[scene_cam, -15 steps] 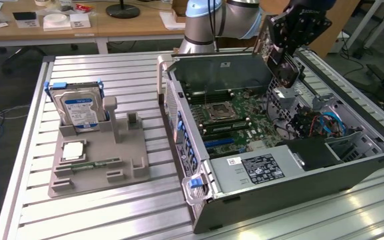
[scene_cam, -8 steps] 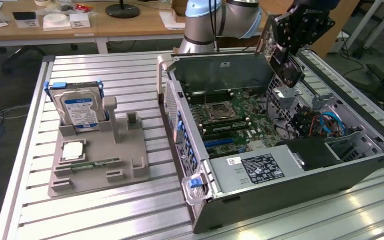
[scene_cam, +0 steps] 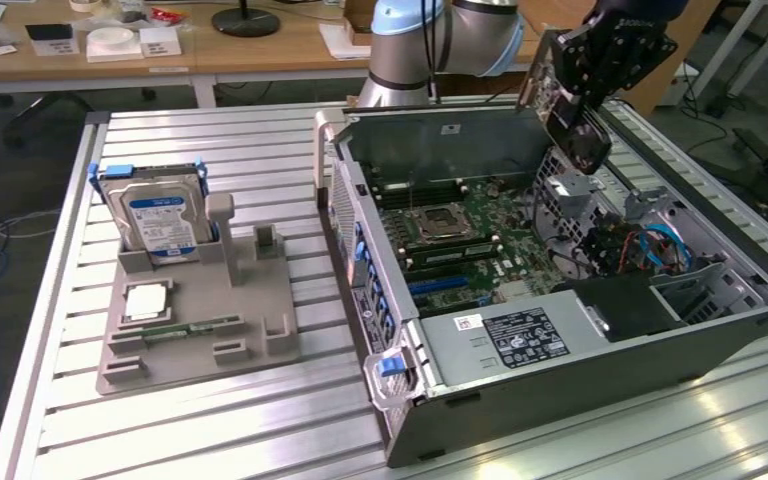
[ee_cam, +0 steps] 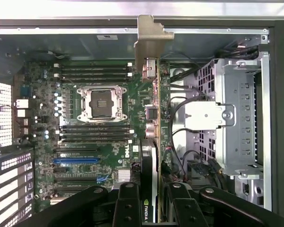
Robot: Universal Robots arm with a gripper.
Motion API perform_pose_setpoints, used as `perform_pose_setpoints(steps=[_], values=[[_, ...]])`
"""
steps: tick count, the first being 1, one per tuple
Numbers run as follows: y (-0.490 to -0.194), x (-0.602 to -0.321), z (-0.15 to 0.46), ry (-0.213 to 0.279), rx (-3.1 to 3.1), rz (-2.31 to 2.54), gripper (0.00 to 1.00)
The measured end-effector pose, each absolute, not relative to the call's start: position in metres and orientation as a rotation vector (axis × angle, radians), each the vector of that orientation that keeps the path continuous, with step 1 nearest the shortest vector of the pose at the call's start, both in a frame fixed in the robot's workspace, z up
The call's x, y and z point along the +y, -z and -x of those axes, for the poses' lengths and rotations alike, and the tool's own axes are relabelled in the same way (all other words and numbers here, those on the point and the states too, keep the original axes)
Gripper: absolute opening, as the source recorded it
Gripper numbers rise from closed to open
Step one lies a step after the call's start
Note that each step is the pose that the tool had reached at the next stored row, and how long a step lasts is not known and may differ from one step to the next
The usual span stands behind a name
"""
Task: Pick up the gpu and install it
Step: 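Pick up the gpu and move the gpu toward the slot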
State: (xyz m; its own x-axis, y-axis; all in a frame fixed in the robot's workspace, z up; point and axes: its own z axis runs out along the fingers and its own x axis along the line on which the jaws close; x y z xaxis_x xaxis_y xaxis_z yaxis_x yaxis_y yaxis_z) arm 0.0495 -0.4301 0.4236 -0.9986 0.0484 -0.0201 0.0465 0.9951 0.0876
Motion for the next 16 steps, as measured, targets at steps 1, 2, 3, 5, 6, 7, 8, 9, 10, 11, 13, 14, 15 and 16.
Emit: perform_pose_setpoints(steps=[1,2,3,5,6,7,8,9,10,11,13,14,15,16], values=[[-0.424,-0.43,-0.051,-0.136,3.116,-0.074,0.26],[-0.424,-0.43,-0.052,-0.136,3.116,-0.074,0.26],[-0.424,-0.43,-0.053,-0.136,3.116,-0.074,0.26],[-0.424,-0.43,-0.055,-0.136,3.116,-0.074,0.26],[-0.424,-0.43,-0.056,-0.136,3.116,-0.074,0.26],[-0.424,-0.43,-0.058,-0.136,3.116,-0.074,0.26],[-0.424,-0.43,-0.059,-0.136,3.116,-0.074,0.26],[-0.424,-0.43,-0.06,-0.136,3.116,-0.074,0.26],[-0.424,-0.43,-0.061,-0.136,3.116,-0.074,0.26],[-0.424,-0.43,-0.062,-0.136,3.116,-0.074,0.26],[-0.424,-0.43,-0.065,-0.136,3.116,-0.074,0.26],[-0.424,-0.43,-0.066,-0.136,3.116,-0.074,0.26],[-0.424,-0.43,-0.067,-0.136,3.116,-0.074,0.26],[-0.424,-0.43,-0.068,-0.136,3.116,-0.074,0.26]])
